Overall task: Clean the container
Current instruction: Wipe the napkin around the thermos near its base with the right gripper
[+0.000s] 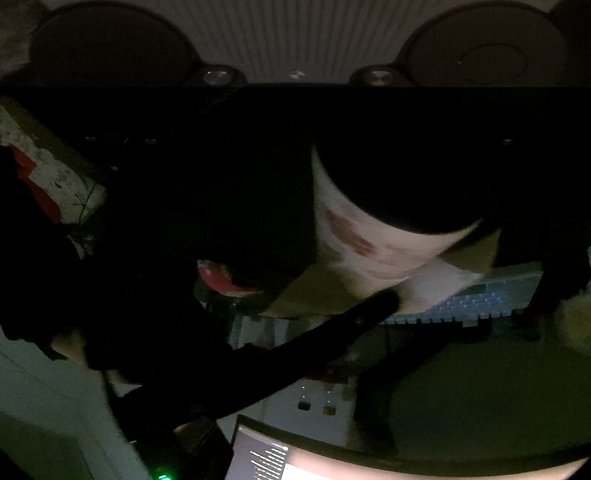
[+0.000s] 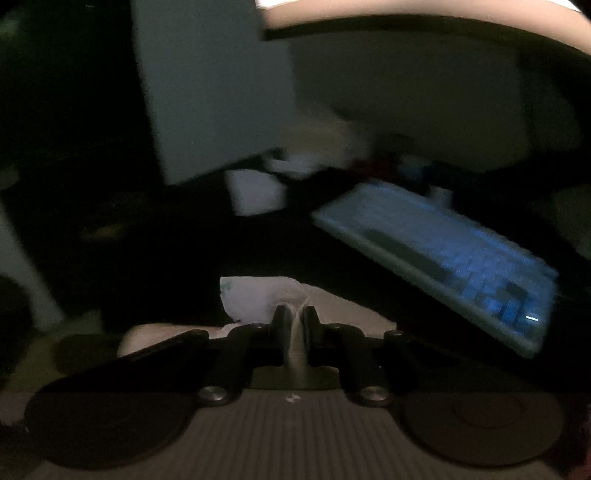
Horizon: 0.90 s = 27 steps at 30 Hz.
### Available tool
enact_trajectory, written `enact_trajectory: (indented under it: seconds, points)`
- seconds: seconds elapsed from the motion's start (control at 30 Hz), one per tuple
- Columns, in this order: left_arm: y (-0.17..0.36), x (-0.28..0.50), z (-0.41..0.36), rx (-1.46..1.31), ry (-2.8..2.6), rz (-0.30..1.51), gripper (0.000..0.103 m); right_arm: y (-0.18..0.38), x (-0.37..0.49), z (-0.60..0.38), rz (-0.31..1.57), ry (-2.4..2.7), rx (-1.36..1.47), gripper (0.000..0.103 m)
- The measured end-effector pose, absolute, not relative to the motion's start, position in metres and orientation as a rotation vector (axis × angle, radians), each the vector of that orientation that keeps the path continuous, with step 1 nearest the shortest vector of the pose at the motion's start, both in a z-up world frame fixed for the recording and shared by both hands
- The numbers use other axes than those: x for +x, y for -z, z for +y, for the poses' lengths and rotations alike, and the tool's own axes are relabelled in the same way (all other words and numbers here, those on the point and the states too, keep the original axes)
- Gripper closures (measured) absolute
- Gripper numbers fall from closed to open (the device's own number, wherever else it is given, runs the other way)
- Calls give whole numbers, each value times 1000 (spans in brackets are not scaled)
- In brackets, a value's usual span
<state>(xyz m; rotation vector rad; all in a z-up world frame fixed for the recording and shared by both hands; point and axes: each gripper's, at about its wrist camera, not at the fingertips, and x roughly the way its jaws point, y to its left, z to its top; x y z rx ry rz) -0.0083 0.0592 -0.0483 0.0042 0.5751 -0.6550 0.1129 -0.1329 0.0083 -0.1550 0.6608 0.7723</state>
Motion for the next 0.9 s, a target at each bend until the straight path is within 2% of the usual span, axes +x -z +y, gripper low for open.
enact_trajectory:
  seconds: [0.27,0.5,0.9]
  points:
    - [52,-49,40,27,713,580,0,-17,64,-126,664,-998,-162,92]
    - [51,-69,34,72,721,580,0,-18,90,-163,689,-804,-169,92]
    - [55,-54,9,83,728,573,0,-17,64,-152,642,-964,-129,92]
